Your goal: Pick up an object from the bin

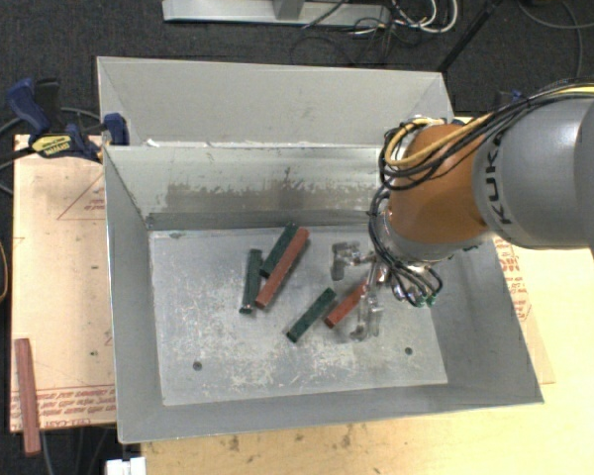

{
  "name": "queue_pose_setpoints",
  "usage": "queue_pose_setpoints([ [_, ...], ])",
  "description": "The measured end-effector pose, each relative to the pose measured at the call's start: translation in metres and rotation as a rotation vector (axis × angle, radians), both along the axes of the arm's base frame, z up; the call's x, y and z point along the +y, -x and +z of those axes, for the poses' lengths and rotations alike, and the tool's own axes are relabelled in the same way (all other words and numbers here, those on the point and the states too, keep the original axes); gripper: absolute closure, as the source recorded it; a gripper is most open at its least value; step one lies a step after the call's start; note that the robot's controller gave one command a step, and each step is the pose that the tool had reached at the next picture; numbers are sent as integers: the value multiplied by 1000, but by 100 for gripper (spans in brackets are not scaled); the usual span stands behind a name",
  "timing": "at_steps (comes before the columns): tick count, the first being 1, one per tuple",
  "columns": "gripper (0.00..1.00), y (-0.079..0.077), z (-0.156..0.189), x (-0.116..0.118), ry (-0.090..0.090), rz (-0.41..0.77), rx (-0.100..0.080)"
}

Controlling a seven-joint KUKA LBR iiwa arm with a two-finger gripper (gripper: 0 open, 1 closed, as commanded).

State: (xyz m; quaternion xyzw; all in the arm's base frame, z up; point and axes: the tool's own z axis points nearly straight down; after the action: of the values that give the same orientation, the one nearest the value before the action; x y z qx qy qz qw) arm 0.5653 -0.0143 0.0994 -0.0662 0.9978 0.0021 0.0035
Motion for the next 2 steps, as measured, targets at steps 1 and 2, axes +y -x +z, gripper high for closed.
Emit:
queue_pose_setpoints([
  [1,0,-16,-31,9,3,11,5],
  [2,100,-16,-28,8,4,9,4],
])
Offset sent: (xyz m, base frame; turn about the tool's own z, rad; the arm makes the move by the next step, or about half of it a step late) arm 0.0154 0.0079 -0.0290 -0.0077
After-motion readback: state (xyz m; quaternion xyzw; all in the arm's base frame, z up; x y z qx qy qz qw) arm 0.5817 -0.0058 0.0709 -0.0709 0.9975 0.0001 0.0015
